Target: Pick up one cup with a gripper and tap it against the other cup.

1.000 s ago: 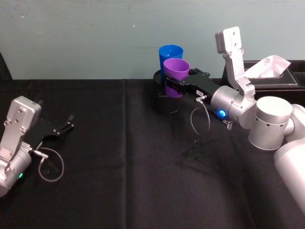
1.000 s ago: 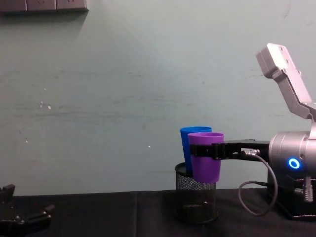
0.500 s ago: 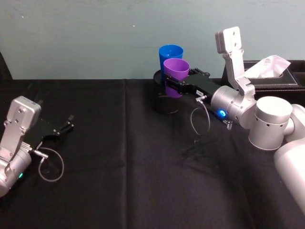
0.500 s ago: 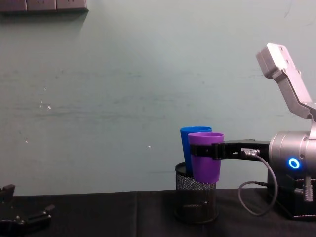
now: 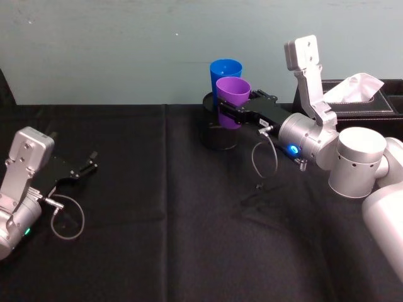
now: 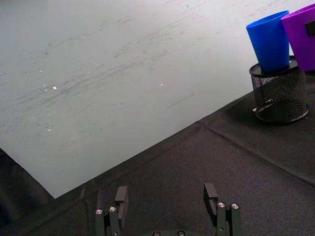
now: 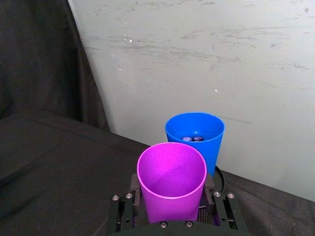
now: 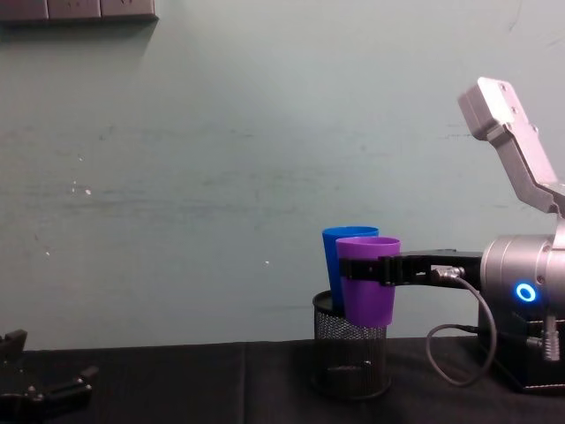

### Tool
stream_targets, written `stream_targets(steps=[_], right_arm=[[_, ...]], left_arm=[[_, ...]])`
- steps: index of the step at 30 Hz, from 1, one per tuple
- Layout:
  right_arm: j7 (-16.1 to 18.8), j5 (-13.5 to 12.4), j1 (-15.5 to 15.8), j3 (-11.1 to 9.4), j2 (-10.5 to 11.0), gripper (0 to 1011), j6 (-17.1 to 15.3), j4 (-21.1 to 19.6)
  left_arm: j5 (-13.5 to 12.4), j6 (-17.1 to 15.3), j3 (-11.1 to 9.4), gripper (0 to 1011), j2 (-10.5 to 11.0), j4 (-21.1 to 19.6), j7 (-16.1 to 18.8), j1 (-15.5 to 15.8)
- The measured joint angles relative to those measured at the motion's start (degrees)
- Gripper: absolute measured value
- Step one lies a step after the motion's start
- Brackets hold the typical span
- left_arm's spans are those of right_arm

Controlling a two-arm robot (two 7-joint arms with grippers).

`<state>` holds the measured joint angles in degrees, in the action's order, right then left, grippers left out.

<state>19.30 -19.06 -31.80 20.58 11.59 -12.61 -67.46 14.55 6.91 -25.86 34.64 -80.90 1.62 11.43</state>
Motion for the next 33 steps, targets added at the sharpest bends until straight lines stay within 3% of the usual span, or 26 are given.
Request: stream_targets(steps=[33], right_arm=[[0.0, 0.0, 0.0, 0.0, 0.0, 726, 0.0, 0.0]], left_arm=[[0.0, 0.0, 0.0, 1000, 0.0, 0.0, 0.0, 0.0]])
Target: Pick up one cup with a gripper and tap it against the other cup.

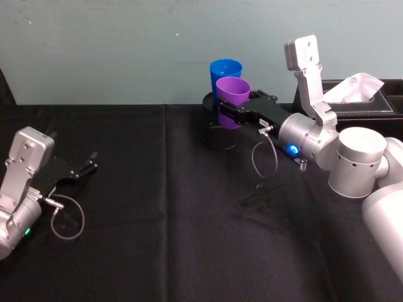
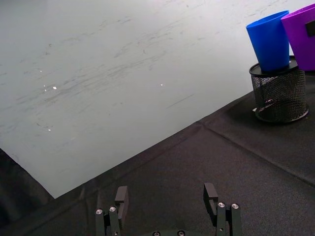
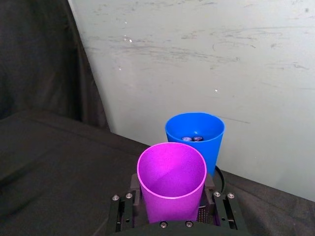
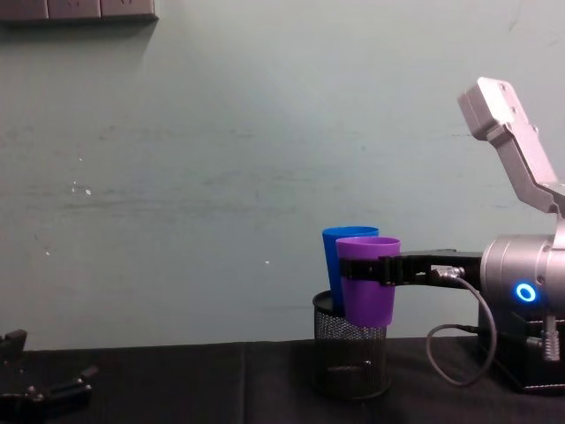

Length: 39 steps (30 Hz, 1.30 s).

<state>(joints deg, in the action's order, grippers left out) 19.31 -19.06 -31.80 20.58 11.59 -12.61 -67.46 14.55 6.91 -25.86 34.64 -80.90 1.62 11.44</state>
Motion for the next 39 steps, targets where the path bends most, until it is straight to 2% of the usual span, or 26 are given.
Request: stream_targets(steps=[39], right_arm=[[0.0, 0.0, 0.0, 0.0, 0.0, 726, 0.0, 0.0]], left_arm=[[0.0, 0.0, 0.0, 1000, 0.0, 0.0, 0.0, 0.0]])
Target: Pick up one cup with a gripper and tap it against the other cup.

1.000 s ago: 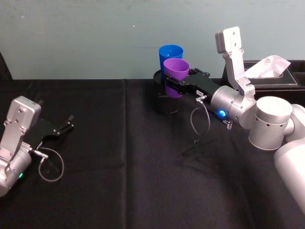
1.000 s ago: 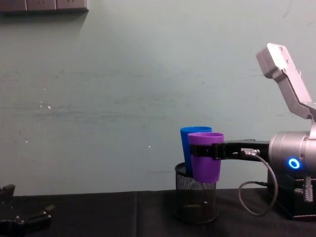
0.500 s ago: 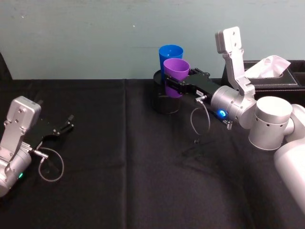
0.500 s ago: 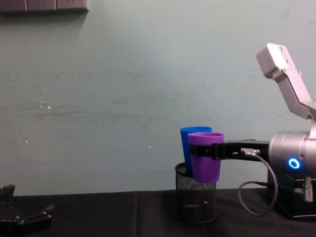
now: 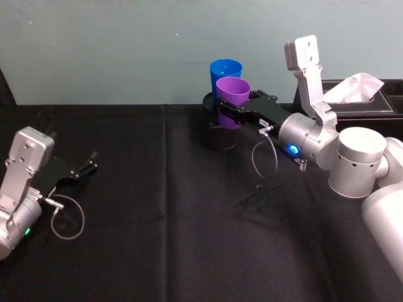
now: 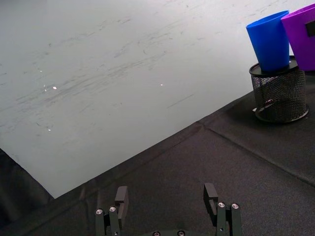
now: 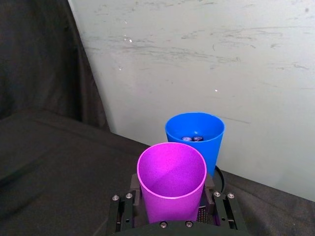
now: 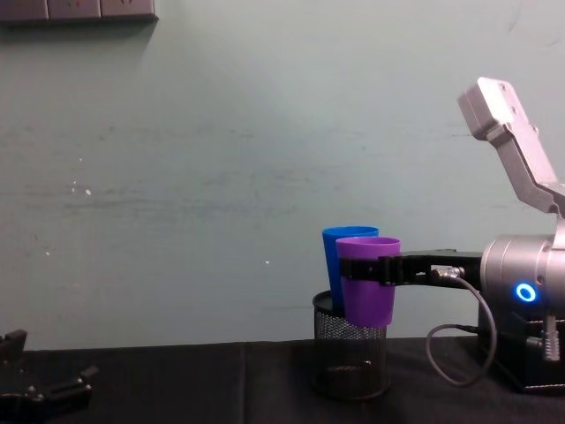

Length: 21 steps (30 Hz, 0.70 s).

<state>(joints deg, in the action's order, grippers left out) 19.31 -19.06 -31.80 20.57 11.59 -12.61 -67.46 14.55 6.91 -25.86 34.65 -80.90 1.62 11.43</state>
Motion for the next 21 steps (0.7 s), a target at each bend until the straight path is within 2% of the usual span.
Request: stream_targets(steps=[21], right_arm=[[0.0, 0.0, 0.0, 0.0, 0.0, 726, 0.0, 0.0]], left_arm=[[0.0, 0.0, 0.0, 1000, 0.0, 0.0, 0.0, 0.0]])
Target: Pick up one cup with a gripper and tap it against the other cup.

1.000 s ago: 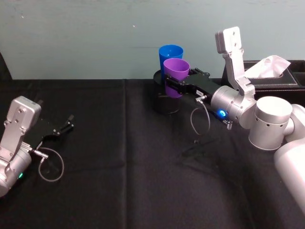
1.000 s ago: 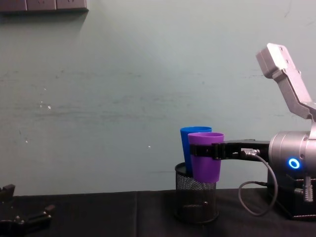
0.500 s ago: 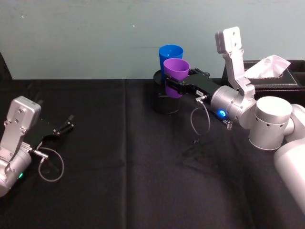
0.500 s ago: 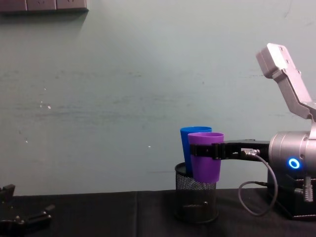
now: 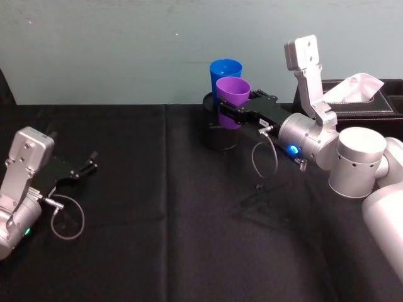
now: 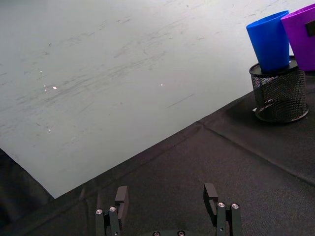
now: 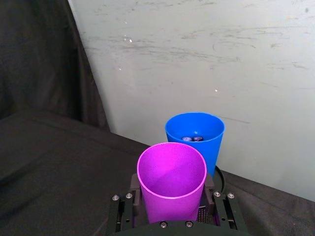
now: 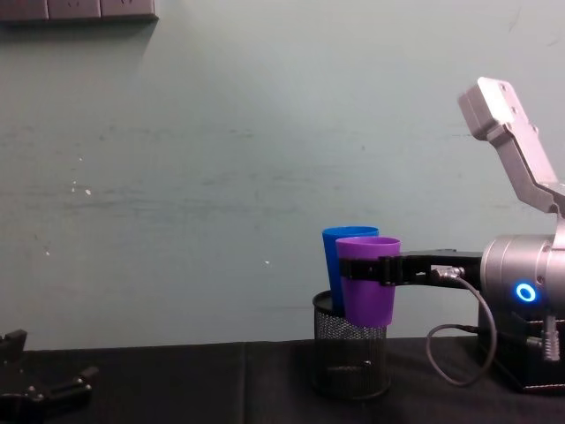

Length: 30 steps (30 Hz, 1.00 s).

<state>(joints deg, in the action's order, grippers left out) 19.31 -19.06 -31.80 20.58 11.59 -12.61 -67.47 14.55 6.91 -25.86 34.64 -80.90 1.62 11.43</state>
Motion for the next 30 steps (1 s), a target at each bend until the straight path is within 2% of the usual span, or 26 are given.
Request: stream_targets(steps=[30], right_arm=[[0.0, 0.0, 0.0, 0.0, 0.0, 726, 0.0, 0.0]], left_arm=[[0.0, 0.0, 0.0, 1000, 0.0, 0.0, 0.0, 0.0]])
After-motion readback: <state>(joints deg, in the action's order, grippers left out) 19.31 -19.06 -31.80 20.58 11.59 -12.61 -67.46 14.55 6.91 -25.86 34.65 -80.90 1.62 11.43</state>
